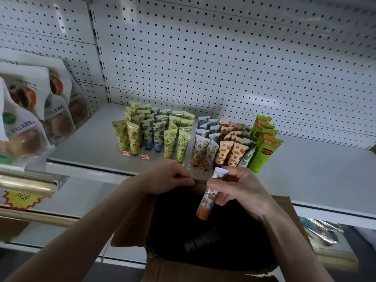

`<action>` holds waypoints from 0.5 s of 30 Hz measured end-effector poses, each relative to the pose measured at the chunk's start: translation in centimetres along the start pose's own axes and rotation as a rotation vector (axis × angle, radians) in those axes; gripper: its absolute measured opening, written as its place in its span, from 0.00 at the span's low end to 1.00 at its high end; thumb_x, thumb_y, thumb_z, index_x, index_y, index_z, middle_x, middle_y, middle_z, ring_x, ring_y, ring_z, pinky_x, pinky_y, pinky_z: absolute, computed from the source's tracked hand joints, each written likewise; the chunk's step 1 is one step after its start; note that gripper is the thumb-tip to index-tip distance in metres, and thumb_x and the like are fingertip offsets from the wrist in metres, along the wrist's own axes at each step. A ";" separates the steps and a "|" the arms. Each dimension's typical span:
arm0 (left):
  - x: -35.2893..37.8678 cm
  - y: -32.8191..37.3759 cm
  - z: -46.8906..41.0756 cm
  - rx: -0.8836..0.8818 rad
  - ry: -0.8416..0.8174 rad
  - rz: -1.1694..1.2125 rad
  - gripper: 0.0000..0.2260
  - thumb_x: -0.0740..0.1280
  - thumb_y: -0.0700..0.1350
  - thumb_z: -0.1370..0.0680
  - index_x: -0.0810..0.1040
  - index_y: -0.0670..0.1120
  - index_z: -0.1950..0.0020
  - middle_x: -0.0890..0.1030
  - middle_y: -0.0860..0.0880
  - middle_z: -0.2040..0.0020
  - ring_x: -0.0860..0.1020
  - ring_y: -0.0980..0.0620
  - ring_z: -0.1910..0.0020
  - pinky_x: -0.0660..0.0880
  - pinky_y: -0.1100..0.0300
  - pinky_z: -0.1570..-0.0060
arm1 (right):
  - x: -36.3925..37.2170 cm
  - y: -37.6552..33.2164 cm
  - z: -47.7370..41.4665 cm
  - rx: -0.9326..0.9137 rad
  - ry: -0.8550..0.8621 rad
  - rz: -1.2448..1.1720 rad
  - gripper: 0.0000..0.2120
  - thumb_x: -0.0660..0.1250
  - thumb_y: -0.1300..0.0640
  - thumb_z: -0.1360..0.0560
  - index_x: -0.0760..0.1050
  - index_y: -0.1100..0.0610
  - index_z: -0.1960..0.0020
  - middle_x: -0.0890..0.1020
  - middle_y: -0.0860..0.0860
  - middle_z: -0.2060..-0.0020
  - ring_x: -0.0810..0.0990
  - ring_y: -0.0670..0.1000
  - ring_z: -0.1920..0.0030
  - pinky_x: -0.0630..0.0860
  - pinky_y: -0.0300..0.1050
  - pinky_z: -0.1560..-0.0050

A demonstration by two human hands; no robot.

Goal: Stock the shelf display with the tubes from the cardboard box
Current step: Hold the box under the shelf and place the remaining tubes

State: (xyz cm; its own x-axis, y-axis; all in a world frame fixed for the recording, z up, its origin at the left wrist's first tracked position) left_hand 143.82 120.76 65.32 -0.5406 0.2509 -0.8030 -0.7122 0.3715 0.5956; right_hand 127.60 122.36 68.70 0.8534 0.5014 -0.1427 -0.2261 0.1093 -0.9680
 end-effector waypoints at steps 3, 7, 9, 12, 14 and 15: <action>0.1 0.2 -0.1 0.000 -0.004 -0.015 0.11 0.64 0.51 0.23 0.82 0.47 0.55 0.81 0.50 0.62 0.76 0.55 0.63 0.70 0.60 0.60 | 0.0 -0.1 0.0 -0.010 0.023 0.011 0.07 0.73 0.60 0.36 0.80 0.61 0.60 0.83 0.55 0.72 0.80 0.51 0.75 0.80 0.42 0.70; -0.1 0.4 -0.2 0.004 -0.013 0.002 0.11 0.64 0.51 0.22 0.82 0.46 0.57 0.80 0.49 0.63 0.76 0.55 0.63 0.71 0.58 0.60 | -0.3 0.1 0.0 -0.007 0.035 0.020 0.04 0.70 0.61 0.30 0.79 0.63 0.60 0.81 0.56 0.74 0.81 0.52 0.75 0.80 0.43 0.70; -0.2 0.4 -0.1 0.008 -0.009 0.007 0.12 0.64 0.51 0.22 0.82 0.46 0.58 0.80 0.49 0.63 0.76 0.54 0.63 0.71 0.57 0.59 | -0.3 0.1 0.0 -0.004 0.026 0.029 0.06 0.69 0.60 0.29 0.78 0.63 0.59 0.81 0.58 0.74 0.81 0.53 0.74 0.80 0.44 0.69; -0.1 0.4 -0.1 0.006 -0.014 0.002 0.12 0.64 0.51 0.22 0.81 0.45 0.58 0.80 0.48 0.63 0.76 0.53 0.63 0.72 0.55 0.59 | -0.3 0.3 0.0 -0.006 -0.003 0.078 0.06 0.68 0.60 0.27 0.78 0.64 0.59 0.82 0.57 0.73 0.82 0.53 0.73 0.80 0.43 0.68; -0.1 0.4 -0.1 0.002 -0.015 0.002 0.12 0.64 0.51 0.22 0.81 0.45 0.58 0.80 0.48 0.63 0.76 0.53 0.63 0.72 0.54 0.59 | -0.3 0.3 0.0 -0.017 -0.001 0.132 0.06 0.68 0.60 0.27 0.79 0.63 0.59 0.82 0.54 0.75 0.81 0.52 0.73 0.79 0.41 0.69; -0.2 0.4 -0.1 0.000 -0.017 0.000 0.12 0.64 0.51 0.22 0.81 0.45 0.58 0.80 0.48 0.62 0.76 0.53 0.63 0.72 0.54 0.59 | -0.4 0.3 0.0 -0.032 0.019 0.165 0.06 0.69 0.58 0.27 0.80 0.61 0.59 0.81 0.53 0.75 0.81 0.51 0.74 0.78 0.40 0.70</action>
State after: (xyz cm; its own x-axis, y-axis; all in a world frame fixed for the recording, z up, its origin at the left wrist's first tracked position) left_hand 143.61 120.78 65.67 -0.5334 0.2659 -0.8030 -0.7120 0.3715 0.5959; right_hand 127.18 122.15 68.44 0.8147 0.4941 -0.3037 -0.3489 -0.0007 -0.9371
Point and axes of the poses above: each hand's wrist, its own z-axis away from the middle knuckle, its own x-axis out of the palm, y = z × x, the point moved 6 cm from there along -z, towards the middle knuckle
